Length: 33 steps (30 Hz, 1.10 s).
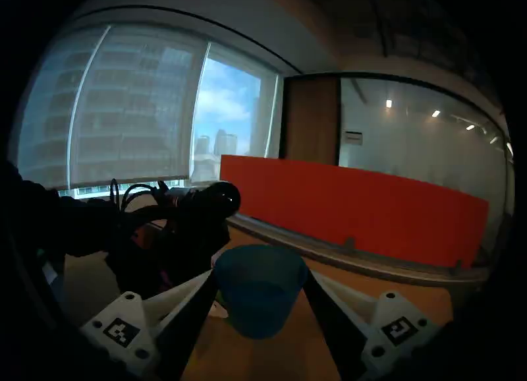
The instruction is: Pour water
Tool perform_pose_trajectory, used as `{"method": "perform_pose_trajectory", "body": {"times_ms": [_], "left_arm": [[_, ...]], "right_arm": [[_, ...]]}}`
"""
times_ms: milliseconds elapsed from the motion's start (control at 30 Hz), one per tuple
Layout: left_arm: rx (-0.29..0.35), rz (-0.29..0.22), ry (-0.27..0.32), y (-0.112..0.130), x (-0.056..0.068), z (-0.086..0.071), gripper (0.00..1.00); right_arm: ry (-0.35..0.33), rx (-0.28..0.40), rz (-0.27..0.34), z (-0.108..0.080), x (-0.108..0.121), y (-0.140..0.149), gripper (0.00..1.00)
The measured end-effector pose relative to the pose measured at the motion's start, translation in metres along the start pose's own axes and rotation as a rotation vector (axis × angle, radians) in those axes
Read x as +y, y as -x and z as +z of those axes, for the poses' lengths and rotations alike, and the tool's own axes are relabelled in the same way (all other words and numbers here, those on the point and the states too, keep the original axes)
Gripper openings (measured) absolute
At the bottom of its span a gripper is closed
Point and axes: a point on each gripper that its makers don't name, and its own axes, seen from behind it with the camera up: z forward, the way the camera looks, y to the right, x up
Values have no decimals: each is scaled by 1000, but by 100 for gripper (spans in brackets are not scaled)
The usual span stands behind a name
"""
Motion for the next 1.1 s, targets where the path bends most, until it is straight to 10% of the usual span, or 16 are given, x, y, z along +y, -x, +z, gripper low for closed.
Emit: {"method": "perform_pose_trajectory", "body": {"times_ms": [1100], "left_arm": [[60,-16,31,-8,9,-16,85]], "right_arm": [[-5,9,3,2,-6,-4,92]]}}
